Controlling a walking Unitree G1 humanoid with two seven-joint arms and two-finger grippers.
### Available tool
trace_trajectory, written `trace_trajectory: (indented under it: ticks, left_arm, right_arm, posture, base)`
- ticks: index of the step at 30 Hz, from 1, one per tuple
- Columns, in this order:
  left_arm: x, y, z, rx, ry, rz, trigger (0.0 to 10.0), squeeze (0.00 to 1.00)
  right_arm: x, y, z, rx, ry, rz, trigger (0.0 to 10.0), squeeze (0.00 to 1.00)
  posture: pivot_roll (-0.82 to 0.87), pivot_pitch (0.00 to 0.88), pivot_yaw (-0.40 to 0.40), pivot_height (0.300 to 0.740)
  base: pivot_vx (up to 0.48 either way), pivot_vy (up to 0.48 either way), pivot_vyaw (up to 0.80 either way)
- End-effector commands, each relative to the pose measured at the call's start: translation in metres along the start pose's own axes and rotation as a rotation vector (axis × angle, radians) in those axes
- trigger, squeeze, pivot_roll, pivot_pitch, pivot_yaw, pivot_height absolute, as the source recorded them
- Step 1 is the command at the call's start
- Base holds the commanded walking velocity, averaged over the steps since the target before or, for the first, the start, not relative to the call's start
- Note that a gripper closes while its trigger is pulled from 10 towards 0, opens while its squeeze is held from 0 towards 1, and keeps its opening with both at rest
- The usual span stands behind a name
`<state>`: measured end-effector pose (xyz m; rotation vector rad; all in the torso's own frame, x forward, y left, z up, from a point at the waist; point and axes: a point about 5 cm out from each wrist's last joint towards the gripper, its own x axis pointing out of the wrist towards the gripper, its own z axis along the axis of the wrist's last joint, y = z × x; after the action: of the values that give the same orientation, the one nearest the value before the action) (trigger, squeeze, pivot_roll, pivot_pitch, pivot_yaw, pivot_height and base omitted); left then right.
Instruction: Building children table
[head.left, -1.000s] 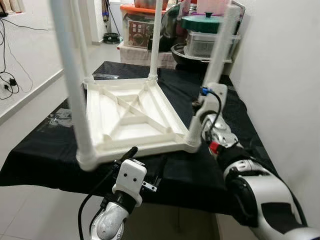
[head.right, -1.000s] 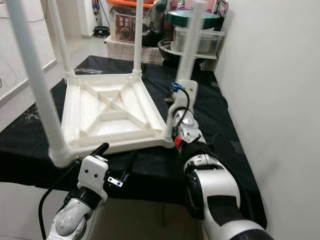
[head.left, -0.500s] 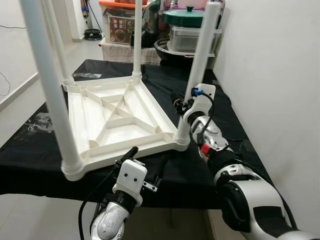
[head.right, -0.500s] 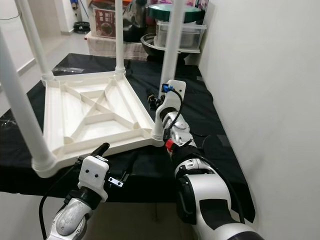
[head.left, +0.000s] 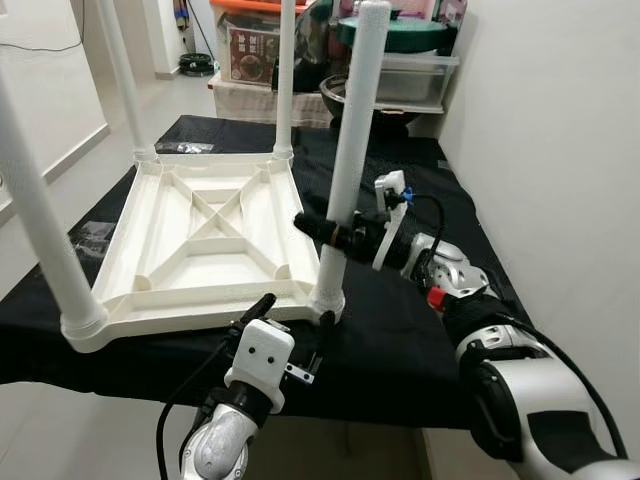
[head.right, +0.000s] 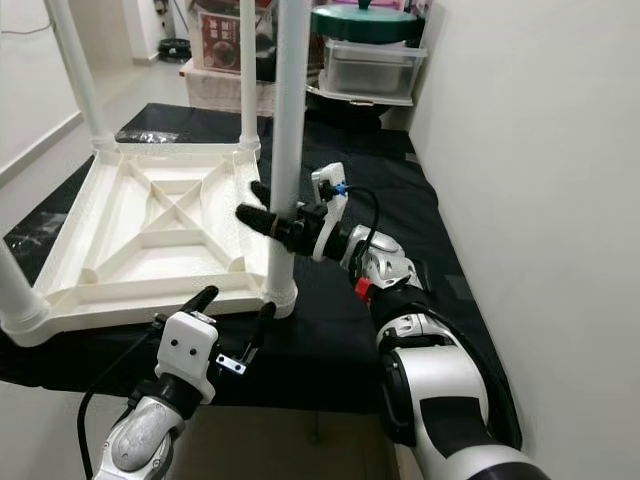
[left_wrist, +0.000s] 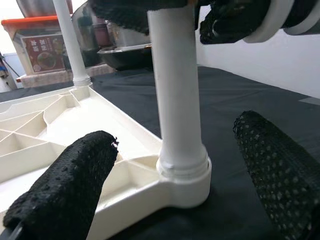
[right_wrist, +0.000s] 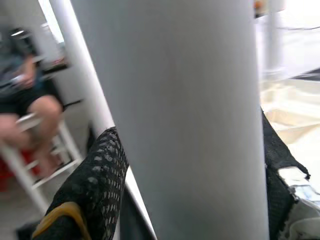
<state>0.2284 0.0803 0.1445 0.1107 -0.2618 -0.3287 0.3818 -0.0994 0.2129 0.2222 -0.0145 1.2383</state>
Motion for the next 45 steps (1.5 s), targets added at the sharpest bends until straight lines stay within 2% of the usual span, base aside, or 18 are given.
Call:
trace_trajectory:
  ticks: [1, 2, 3, 11, 15, 18, 20, 22, 30, 31, 32, 35, 36, 39, 40, 43, 44, 45]
  left_arm:
    - [0.0, -0.003, -0.001, 0.001, 0.008, -0.011, 10.0, 0.0]
    - [0.0, -0.003, -0.001, 0.001, 0.009, -0.01, 10.0, 0.0]
    - [0.0, -0.003, -0.001, 0.001, 0.009, -0.01, 10.0, 0.0]
    - [0.0, -0.003, 0.0, 0.001, 0.009, -0.006, 10.0, 0.0]
    - [0.001, -0.003, 0.0, 0.001, 0.011, -0.005, 10.0, 0.0]
    - [0.001, -0.003, -0.001, 0.001, 0.014, -0.008, 10.0, 0.0]
    - [0.001, -0.003, -0.001, 0.001, 0.014, -0.008, 10.0, 0.0]
    - [0.001, -0.003, -0.001, 0.003, 0.016, -0.01, 10.0, 0.0]
    - [0.001, -0.002, -0.002, 0.003, 0.018, -0.01, 10.0, 0.0]
    - [0.001, -0.002, -0.002, 0.003, 0.018, -0.011, 10.0, 0.0]
    - [0.002, -0.002, -0.002, 0.003, 0.017, -0.012, 10.0, 0.0]
    - [0.002, -0.002, -0.002, 0.003, 0.017, -0.011, 10.0, 0.0]
    - [0.002, -0.002, -0.002, 0.003, 0.018, -0.011, 10.0, 0.0]
    - [0.002, -0.003, -0.002, 0.002, 0.018, -0.011, 10.0, 0.0]
    - [0.002, -0.003, -0.002, 0.001, 0.018, -0.011, 10.0, 0.0]
    - [0.002, -0.003, -0.002, 0.0, 0.018, -0.011, 10.0, 0.0]
    - [0.002, -0.003, -0.002, 0.0, 0.018, -0.011, 10.0, 0.0]
    - [0.002, -0.003, -0.002, 0.0, 0.018, -0.011, 10.0, 0.0]
  right_arm:
    - [0.007, 0.005, -0.01, -0.003, 0.064, 0.038, 10.0, 0.0]
    - [0.01, 0.006, -0.012, 0.0, 0.082, 0.044, 10.0, 0.0]
    - [0.013, 0.005, -0.014, -0.018, 0.109, 0.007, 0.0, 0.0]
    - [0.019, -0.003, -0.012, -0.038, 0.087, -0.171, 0.0, 0.0]
    - [0.014, -0.018, 0.0, -0.032, 0.023, -0.445, 0.0, 0.0]
    - [-0.004, -0.037, 0.001, 0.022, -0.004, -0.852, 0.0, 0.0]
    - [-0.004, -0.037, 0.001, 0.022, -0.004, -0.852, 0.0, 0.0]
    - [-0.038, -0.051, -0.014, 0.059, 0.053, -1.3, 0.0, 0.0]
    - [-0.047, -0.048, -0.014, -0.02, -0.018, -1.582, 0.0, 0.0]
    - [-0.04, -0.046, -0.014, -0.02, -0.028, -1.542, 7.8, 0.0]
    - [-0.033, -0.045, -0.013, -0.015, -0.037, -1.495, 10.0, 0.0]
    - [-0.016, -0.04, -0.01, -0.013, -0.085, -1.363, 10.0, 0.0]
    - [-0.01, -0.038, -0.006, -0.039, -0.114, -1.281, 10.0, 1.0]
    - [-0.005, -0.036, -0.004, -0.053, -0.14, -1.208, 10.0, 1.0]
    - [0.002, -0.032, -0.002, -0.046, -0.173, -1.032, 10.0, 1.0]
    - [0.004, -0.031, -0.002, -0.038, -0.173, -0.984, 10.0, 1.0]
    - [0.01, -0.027, -0.008, 0.001, -0.131, -0.845, 10.0, 0.0]
    - [0.01, -0.027, -0.008, 0.001, -0.131, -0.845, 10.0, 0.0]
  posture:
    - [0.09, 0.02, -0.124, 0.74]
    - [0.09, 0.02, -0.124, 0.74]
    - [0.09, 0.023, -0.124, 0.74]
    - [0.1, 0.03, -0.126, 0.74]
    - [0.09, 0.031, -0.125, 0.74]
    - [0.08, 0.031, -0.122, 0.74]
    - [0.08, 0.031, -0.122, 0.74]
    - [0.09, 0.03, -0.119, 0.74]
    - [0.08, 0.031, -0.119, 0.74]
    - [0.08, 0.031, -0.119, 0.74]
    - [0.08, 0.031, -0.119, 0.74]
    - [0.09, 0.03, -0.12, 0.74]
    - [0.08, 0.031, -0.119, 0.74]
    - [0.08, 0.031, -0.119, 0.74]
    - [0.09, 0.031, -0.124, 0.74]
    - [0.09, 0.031, -0.124, 0.74]
    - [0.08, 0.031, -0.12, 0.74]
    - [0.08, 0.031, -0.12, 0.74]
  base:
    - [0.0, 0.0, 0.0]
    - [0.0, 0.0, 0.0]
    - [0.0, 0.0, 0.0]
    - [0.0, 0.0, 0.0]
    - [0.0, 0.0, 0.0]
    - [0.0, 0.0, 0.0]
    - [0.0, 0.0, 0.0]
    - [0.0, 0.0, 0.0]
    - [0.0, 0.0, 0.0]
    - [0.0, 0.0, 0.0]
    - [0.0, 0.0, 0.0]
    - [0.0, 0.0, 0.0]
    - [0.0, 0.0, 0.0]
    - [0.0, 0.0, 0.0]
    - [0.0, 0.0, 0.0]
    - [0.0, 0.0, 0.0]
    - [0.0, 0.0, 0.0]
    - [0.0, 0.0, 0.0]
